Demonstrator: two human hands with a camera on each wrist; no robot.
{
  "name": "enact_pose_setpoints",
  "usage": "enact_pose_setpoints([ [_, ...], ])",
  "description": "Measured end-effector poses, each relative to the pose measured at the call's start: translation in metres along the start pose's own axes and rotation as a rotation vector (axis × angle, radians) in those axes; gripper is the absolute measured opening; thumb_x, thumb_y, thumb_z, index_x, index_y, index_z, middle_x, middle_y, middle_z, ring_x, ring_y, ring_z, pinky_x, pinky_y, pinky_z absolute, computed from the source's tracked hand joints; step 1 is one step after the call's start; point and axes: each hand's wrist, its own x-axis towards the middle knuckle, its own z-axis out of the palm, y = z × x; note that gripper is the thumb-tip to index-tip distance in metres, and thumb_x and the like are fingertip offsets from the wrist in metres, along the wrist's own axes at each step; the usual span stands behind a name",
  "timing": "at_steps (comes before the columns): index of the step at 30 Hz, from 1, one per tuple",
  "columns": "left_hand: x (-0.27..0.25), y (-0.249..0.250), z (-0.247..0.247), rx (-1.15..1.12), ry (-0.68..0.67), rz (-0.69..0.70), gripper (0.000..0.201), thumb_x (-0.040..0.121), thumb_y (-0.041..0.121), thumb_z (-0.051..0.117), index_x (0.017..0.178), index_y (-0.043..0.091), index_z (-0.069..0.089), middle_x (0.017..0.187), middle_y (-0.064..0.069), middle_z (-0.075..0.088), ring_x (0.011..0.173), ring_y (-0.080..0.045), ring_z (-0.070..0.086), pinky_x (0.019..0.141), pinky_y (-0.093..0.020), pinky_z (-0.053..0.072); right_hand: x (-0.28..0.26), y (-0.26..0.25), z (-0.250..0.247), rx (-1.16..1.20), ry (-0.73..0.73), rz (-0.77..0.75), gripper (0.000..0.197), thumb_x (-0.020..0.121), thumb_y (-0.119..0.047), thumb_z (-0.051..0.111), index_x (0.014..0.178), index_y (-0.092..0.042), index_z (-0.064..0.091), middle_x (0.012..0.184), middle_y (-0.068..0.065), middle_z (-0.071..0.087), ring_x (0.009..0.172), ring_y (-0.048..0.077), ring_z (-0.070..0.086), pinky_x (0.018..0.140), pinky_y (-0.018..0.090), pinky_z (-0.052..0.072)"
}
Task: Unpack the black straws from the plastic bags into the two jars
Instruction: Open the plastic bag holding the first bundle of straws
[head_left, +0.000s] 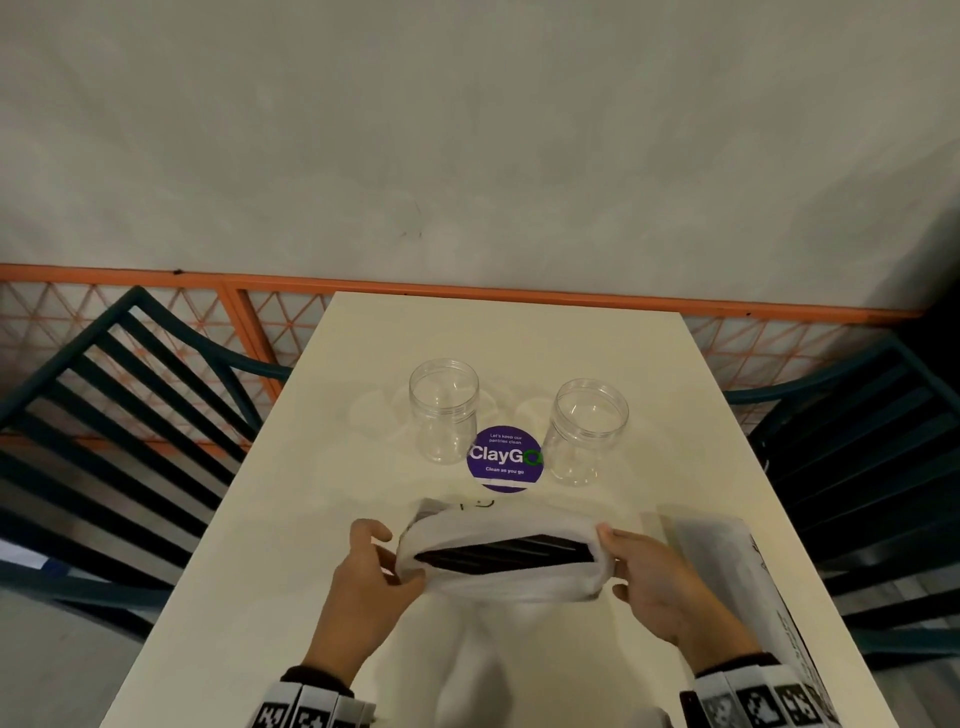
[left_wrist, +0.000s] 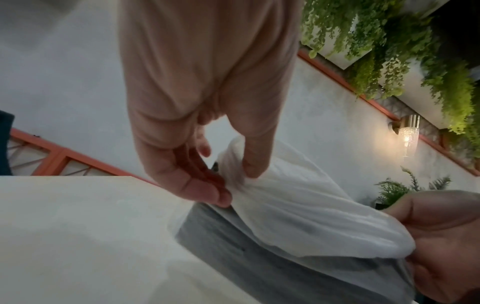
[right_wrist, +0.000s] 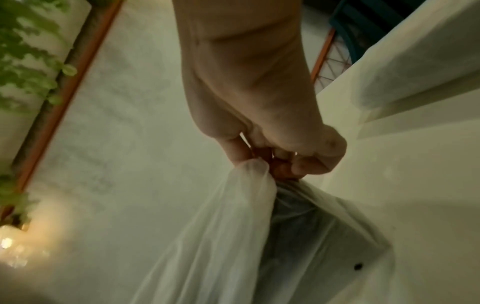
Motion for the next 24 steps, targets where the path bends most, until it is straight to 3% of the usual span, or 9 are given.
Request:
enact_pose_setpoints([
  [3, 0.001, 0.006, 0.005, 0.075, 0.083, 0.06, 0.021, 0.079, 0.026, 0.068, 0.083, 0.013, 0.052, 0.08, 0.0, 0.058, 0.067, -0.011, 0.057, 0.054, -0.015, 0.039, 0.002, 0.0, 0.011, -0.127, 0.106, 0.007, 0.042, 0.095, -0.038, 0.039, 0.119, -0.008, 0.054, 0.119, 0.013, 0.059, 0.104, 0.027, 0.054, 0.091, 0.037, 0.042],
  [6, 0.003, 0.008, 0.008, 0.141, 0.115, 0.128, 0.02, 0.084, 0.03, 0.061, 0.07, 0.019, 0.052, 0.077, 0.003, 0.054, 0.066, -0.007, 0.054, 0.053, -0.012, 0.037, 0.0, -0.003, 0.021, -0.32, 0.095, -0.024, 0.058, 0.086, -0.056, 0.039, 0.125, -0.014, 0.045, 0.132, 0.007, 0.045, 0.119, 0.03, 0.042, 0.105, 0.043, 0.034],
  [9, 0.001, 0.008, 0.005, 0.068, 0.1, 0.143, 0.017, 0.088, 0.014, 0.054, 0.082, 0.019, 0.039, 0.07, -0.002, 0.059, 0.06, -0.012, 0.051, 0.049, -0.015, 0.04, -0.004, -0.003, 0.022, -0.621, 0.062, -0.224, 0.022, 0.088, -0.022, 0.05, 0.107, -0.017, 0.039, 0.12, 0.006, 0.037, 0.109, 0.024, 0.038, 0.091, 0.034, 0.037],
  [12, -0.002, 0.006, 0.005, 0.19, 0.028, 0.25, 0.034, 0.085, -0.004, 0.042, 0.071, 0.026, 0.034, 0.078, 0.001, 0.047, 0.064, -0.015, 0.045, 0.054, -0.015, 0.037, -0.008, 0.001, 0.02, -0.667, 0.132, -0.472, 0.032, 0.084, 0.002, 0.045, 0.102, -0.021, 0.03, 0.11, 0.005, 0.036, 0.091, 0.016, 0.043, 0.077, 0.023, 0.037],
  [15, 0.0, 0.002, 0.009, 0.251, 0.061, 0.276, 0.044, 0.078, -0.013, 0.042, 0.064, 0.028, 0.051, 0.091, 0.007, 0.044, 0.075, -0.017, 0.051, 0.061, -0.01, 0.037, -0.012, 0.004, 0.023, -0.826, 0.103, -0.684, 0.023, 0.082, 0.007, 0.04, 0.087, -0.016, 0.041, 0.104, -0.001, 0.039, 0.081, 0.011, 0.045, 0.066, 0.011, 0.037],
  [17, 0.004, 0.004, 0.011, 0.245, 0.147, 0.236, 0.038, 0.079, -0.013, 0.043, 0.079, 0.015, 0.07, 0.097, 0.003, 0.045, 0.08, -0.016, 0.048, 0.068, -0.013, 0.037, -0.011, 0.006, 0.027, -0.901, 0.036, -0.758, 0.021, 0.085, 0.005, 0.042, 0.087, -0.01, 0.056, 0.108, -0.005, 0.042, 0.093, 0.012, 0.046, 0.077, 0.005, 0.033],
  [19, 0.006, 0.009, 0.013, 0.268, 0.189, 0.22, 0.038, 0.082, -0.009, 0.046, 0.099, 0.014, 0.071, 0.103, -0.002, 0.047, 0.083, -0.017, 0.048, 0.076, -0.018, 0.039, -0.01, 0.008, 0.029, -0.945, 0.033, -0.776, 0.029, 0.09, 0.0, 0.043, 0.105, -0.015, 0.063, 0.114, -0.008, 0.039, 0.106, 0.007, 0.042, 0.093, 0.006, 0.028],
  [21, 0.005, 0.012, 0.016, 0.285, 0.179, 0.204, 0.041, 0.082, -0.005, 0.05, 0.112, 0.018, 0.065, 0.108, -0.007, 0.048, 0.084, -0.022, 0.053, 0.079, -0.021, 0.041, -0.013, 0.008, 0.032, -0.939, 0.024, -0.754, 0.035, 0.091, -0.003, 0.042, 0.121, -0.018, 0.054, 0.116, -0.01, 0.037, 0.111, 0.006, 0.042, 0.096, 0.005, 0.026],
  [24, 0.009, 0.011, 0.014, 0.224, 0.121, 0.137, 0.049, 0.08, -0.004, 0.052, 0.121, 0.023, 0.057, 0.107, -0.004, 0.035, 0.083, -0.022, 0.049, 0.082, -0.021, 0.041, -0.017, 0.007, 0.035, -0.972, -0.04, -0.67, 0.047, 0.084, -0.001, 0.044, 0.127, -0.018, 0.041, 0.121, -0.007, 0.032, 0.117, 0.012, 0.038, 0.097, 0.012, 0.033],
])
